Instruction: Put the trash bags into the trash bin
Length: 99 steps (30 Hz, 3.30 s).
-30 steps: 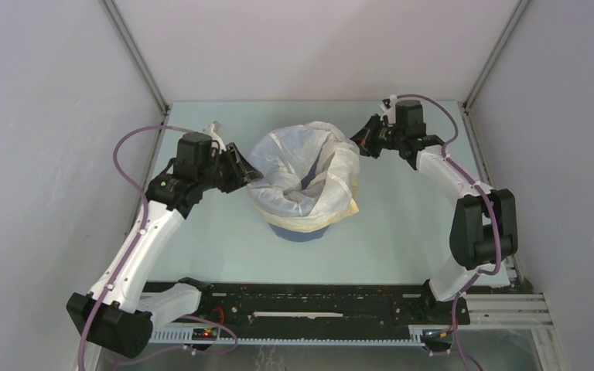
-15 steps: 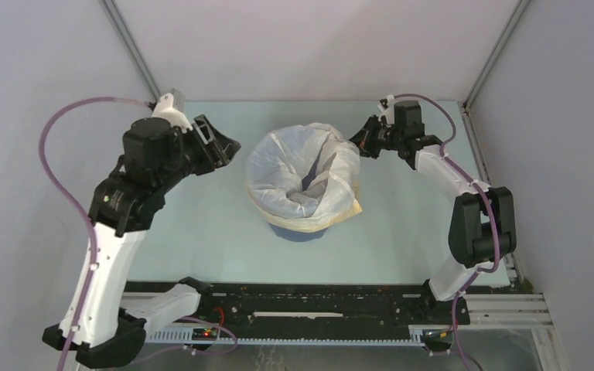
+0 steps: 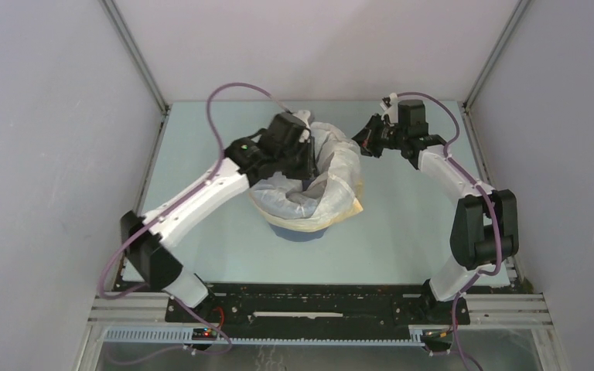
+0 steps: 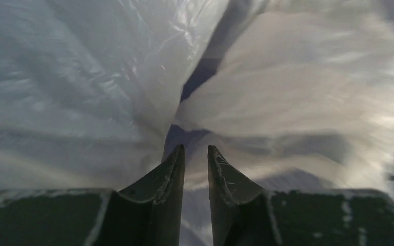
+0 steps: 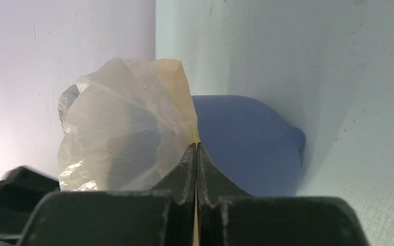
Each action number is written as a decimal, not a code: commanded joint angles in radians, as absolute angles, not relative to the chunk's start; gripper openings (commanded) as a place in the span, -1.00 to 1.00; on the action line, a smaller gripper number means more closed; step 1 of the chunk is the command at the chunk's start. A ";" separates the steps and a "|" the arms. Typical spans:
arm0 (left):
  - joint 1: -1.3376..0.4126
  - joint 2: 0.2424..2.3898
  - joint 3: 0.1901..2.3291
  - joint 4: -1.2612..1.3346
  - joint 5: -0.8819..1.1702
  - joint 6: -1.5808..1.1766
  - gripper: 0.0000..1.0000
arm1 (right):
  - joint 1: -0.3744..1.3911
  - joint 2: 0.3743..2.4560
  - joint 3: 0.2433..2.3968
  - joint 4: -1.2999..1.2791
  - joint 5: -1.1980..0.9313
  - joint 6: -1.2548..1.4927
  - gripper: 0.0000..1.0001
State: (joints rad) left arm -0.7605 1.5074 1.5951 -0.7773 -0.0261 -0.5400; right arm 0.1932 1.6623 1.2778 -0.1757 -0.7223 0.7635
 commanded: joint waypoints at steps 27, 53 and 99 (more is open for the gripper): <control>-0.713 1.761 1.227 -0.543 -0.218 -0.490 -0.55 | 0.170 1.735 1.322 -0.197 -0.822 0.732 -1.00; -0.702 1.748 1.281 -0.545 -0.032 -0.516 -0.45 | 0.072 1.332 0.961 -0.073 -0.922 0.937 0.54; -0.643 1.306 1.477 -0.652 0.162 -0.488 0.78 | 0.110 1.555 0.844 0.465 -0.939 1.170 -1.00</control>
